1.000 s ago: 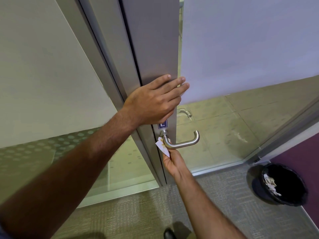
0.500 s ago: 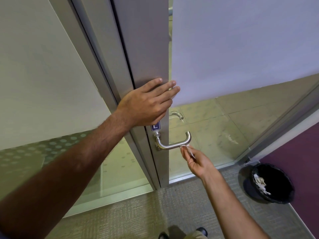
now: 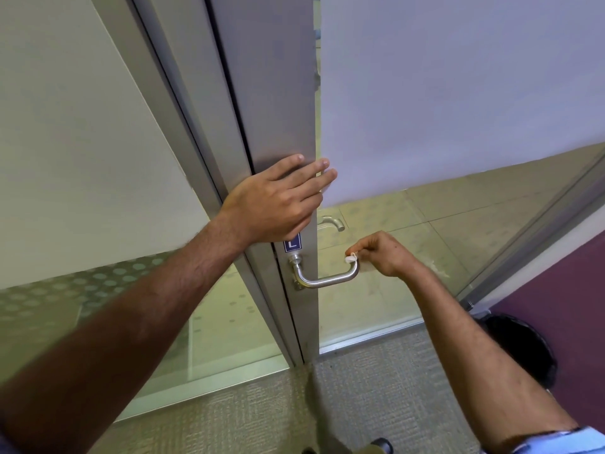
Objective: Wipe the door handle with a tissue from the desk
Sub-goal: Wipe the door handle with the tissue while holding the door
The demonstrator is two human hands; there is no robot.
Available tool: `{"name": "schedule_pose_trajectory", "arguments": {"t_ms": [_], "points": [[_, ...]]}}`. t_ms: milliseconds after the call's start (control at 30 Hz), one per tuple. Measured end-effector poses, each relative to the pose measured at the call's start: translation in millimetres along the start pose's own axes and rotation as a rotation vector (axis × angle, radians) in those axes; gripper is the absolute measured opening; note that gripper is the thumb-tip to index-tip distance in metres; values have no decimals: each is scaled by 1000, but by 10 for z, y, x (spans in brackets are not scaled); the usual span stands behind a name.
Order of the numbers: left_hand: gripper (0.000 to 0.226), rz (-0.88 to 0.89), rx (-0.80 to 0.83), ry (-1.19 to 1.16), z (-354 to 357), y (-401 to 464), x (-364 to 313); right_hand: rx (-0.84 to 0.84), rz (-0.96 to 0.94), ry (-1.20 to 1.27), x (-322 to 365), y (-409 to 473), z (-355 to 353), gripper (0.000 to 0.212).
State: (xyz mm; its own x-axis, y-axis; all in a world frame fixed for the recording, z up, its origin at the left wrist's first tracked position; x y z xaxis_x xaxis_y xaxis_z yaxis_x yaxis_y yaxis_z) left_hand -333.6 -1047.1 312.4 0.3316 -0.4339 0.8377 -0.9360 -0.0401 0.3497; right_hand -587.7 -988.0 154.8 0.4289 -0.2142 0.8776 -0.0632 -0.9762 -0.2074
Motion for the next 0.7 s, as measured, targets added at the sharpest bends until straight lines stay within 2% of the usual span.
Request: {"name": "schedule_pose_trajectory", "arguments": {"t_ms": [267,333,367,400,467,500,567,633,700], "points": [[39,9,15,17,-8,-1,18,98,212,104,273,25,-61,16],[38,6,14,14,-8,-12,6,106,324,-23,313,-19,-45,16],[37,2,11,11,-7,-13,-1,6,322,-176,291,-55,-38,16],[37,0,8,7,-3,-7,-3,-163,280,-239,258,-116,-27,16],[37,5,6,4,4,7,0,-477,91,-85,232,-317,140,17],[37,4,5,10,11,9,10,-528,-30,-7,280,-410,291,20],[37,-3,6,20,12,7,25,-415,-178,45,429,-513,679,26],[37,2,13,15,9,-11,6,-262,-220,14,548,-507,1058,27],[37,11,30,8,-1,-15,-11,-251,-209,-47,624,-446,1285,21]]}}
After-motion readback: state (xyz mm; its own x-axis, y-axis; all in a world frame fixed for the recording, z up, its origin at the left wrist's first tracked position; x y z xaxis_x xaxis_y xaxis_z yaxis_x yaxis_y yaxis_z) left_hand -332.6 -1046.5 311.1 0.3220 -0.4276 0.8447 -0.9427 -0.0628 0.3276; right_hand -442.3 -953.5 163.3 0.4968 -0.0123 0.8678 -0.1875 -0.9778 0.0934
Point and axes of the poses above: each hand's wrist, its own y-axis towards the middle knuckle, its own z-axis out of the palm, x = y × z, the point moved 1 cm from there along y, towards the middle knuckle, and after that the axes turned 12 degrees about y, right-handed, at the moved point
